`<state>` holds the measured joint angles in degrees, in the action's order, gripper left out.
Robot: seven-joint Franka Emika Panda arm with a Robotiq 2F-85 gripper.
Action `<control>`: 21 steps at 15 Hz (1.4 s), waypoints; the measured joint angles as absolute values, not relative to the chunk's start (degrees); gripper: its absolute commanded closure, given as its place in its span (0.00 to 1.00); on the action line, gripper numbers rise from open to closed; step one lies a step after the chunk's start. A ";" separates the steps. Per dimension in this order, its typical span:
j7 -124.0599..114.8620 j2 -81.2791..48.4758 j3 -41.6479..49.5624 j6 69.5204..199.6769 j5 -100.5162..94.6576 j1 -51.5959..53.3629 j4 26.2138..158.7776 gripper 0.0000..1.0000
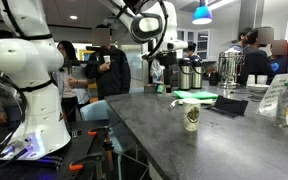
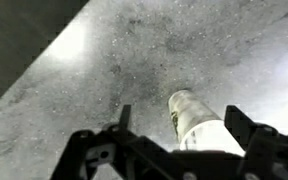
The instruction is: Pick up the cup and move it to the edge of the table.
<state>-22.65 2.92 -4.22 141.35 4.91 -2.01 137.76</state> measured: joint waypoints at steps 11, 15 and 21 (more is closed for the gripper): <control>-27.31 -13.81 -2.14 141.73 6.88 -0.61 124.53 0.14; -27.31 -17.54 -1.36 141.73 8.42 -0.14 121.57 0.30; -27.31 -19.77 -0.57 141.73 8.79 0.06 118.73 0.68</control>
<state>-27.31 -19.77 -0.57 141.73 8.79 0.06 118.73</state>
